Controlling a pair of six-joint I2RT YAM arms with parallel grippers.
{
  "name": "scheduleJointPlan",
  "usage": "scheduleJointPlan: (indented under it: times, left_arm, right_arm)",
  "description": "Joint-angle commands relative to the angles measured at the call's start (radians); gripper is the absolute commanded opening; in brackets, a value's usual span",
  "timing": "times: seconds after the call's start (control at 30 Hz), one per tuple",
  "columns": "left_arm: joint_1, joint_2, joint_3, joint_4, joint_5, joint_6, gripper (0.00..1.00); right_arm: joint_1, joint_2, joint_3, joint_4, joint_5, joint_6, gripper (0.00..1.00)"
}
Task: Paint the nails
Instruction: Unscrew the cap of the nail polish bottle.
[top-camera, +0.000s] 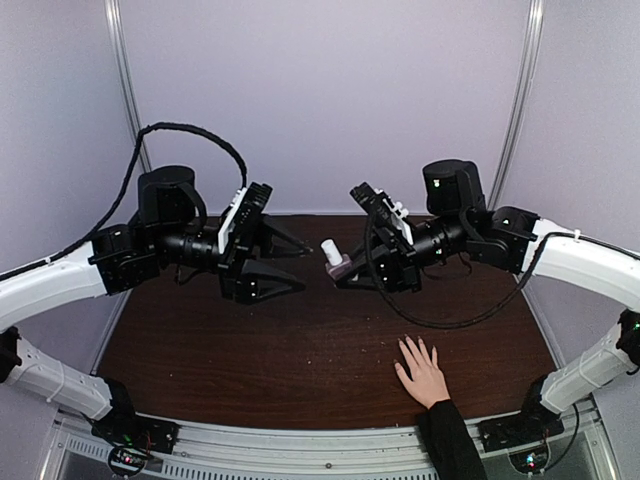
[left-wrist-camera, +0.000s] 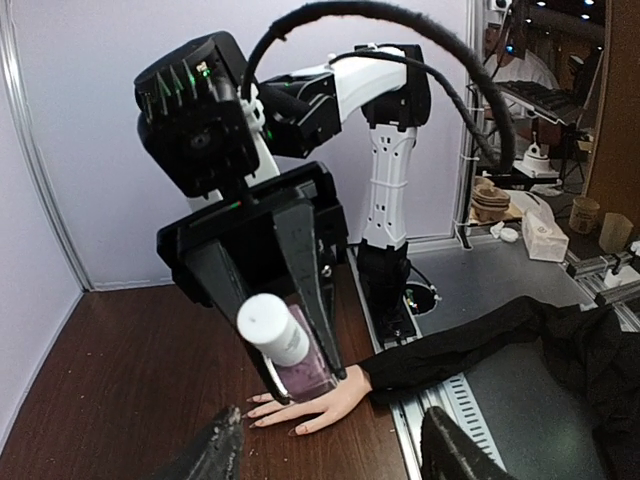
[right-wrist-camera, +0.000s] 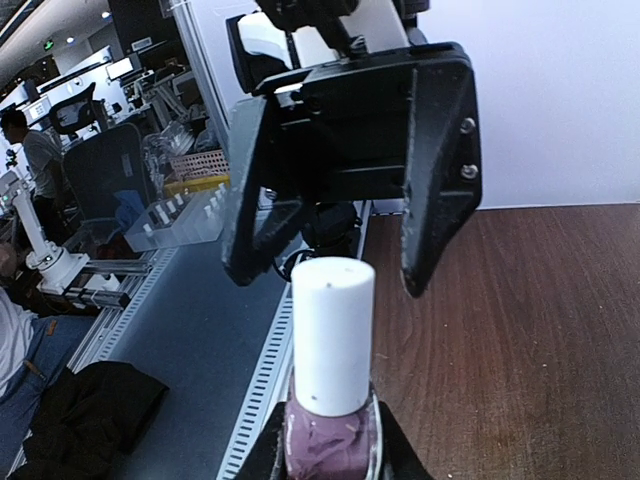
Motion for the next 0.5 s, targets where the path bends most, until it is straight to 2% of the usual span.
scheduleJointPlan:
  times: [0.0,0.47]
  left_arm:
    - [0.001,0.027,0.036,0.061,0.088,0.028,0.61]
    - [-0.013,0.062,0.032,0.253,0.144,-0.045,0.52]
  right_arm:
    - [0.025,-0.002,0.061,-0.082,-0.075,-0.042,0.05]
    - [0.062,0.041,0.114,-0.129,-0.113,-0.055,0.01]
